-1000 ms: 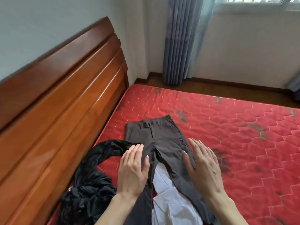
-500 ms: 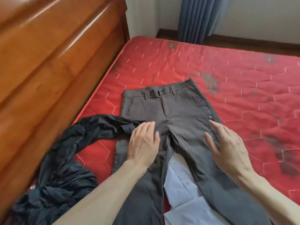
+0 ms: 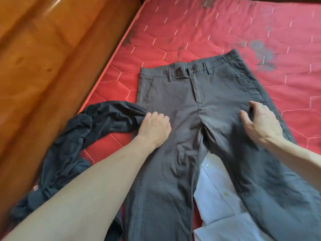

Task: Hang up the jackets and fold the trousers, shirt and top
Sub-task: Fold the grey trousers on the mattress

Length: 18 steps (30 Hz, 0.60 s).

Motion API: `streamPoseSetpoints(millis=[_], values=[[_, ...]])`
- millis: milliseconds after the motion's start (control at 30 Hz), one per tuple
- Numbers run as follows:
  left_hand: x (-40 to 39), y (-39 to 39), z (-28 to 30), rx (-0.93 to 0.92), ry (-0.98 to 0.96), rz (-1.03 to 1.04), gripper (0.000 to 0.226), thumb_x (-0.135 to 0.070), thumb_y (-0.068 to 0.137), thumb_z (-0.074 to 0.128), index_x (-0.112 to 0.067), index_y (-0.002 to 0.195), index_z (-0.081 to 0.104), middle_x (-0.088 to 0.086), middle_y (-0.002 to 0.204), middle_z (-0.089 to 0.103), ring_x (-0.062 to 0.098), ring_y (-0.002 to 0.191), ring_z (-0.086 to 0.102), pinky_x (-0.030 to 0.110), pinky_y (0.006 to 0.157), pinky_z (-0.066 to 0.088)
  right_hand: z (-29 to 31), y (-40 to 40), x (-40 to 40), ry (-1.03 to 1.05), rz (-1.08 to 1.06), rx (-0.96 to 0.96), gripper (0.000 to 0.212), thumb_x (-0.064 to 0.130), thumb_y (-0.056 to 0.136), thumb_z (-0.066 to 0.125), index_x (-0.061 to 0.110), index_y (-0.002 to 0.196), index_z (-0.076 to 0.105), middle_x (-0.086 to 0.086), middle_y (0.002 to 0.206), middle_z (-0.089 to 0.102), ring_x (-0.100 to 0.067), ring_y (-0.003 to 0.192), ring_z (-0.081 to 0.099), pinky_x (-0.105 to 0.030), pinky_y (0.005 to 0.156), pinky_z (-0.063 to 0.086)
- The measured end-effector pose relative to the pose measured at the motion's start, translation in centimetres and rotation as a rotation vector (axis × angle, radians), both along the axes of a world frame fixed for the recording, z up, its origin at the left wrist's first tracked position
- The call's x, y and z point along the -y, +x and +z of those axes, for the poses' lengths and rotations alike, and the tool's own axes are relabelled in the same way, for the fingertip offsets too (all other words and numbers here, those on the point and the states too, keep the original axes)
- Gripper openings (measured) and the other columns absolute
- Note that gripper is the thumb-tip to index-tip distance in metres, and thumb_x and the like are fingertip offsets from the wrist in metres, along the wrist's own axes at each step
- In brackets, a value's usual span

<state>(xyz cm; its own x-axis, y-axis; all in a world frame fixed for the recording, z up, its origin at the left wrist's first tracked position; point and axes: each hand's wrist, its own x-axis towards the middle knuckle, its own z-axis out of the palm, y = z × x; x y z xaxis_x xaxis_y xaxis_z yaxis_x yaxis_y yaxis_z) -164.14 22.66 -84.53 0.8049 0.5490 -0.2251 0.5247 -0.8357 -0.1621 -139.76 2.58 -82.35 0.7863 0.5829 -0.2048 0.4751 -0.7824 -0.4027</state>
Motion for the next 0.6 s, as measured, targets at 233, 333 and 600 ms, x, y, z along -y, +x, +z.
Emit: streamPoseSetpoints(millis=[233,333,600], values=[[-2.5,-6.0,0.5,-0.114,-0.017,0.398,0.032,-0.029,0.103,0.044,-0.013,0.108,0.071,0.009,0.111,0.074,0.032,0.104,0.071,0.035,0.079,0.050,-0.7,-0.3,-0.5,-0.099,0.041,0.055,0.050,0.032,0.099,0.063,0.010,0.143,0.052,-0.024,0.144,0.049,-0.050,0.129,0.043,-0.056,0.106,0.040],[-4.0,-6.4,0.8,-0.131,0.017,0.502,0.031,-0.027,0.105,0.044,-0.010,0.118,0.066,0.012,0.119,0.070,0.032,0.109,0.070,0.037,0.079,0.053,-0.8,-0.1,-1.0,-0.143,0.047,0.098,0.048,0.034,0.098,0.064,0.010,0.138,0.053,-0.025,0.140,0.049,-0.051,0.125,0.043,-0.059,0.101,0.042],[-3.8,-0.3,1.1,0.463,-0.325,0.863,0.046,-0.038,0.105,0.052,-0.005,0.136,0.042,0.018,0.139,0.049,0.039,0.128,0.050,0.048,0.097,0.044,-0.1,2.2,-3.7,-0.158,-0.077,-0.039,0.089,0.038,0.090,0.074,0.014,0.162,0.026,-0.021,0.163,0.027,-0.042,0.149,0.025,-0.057,0.117,0.028]])
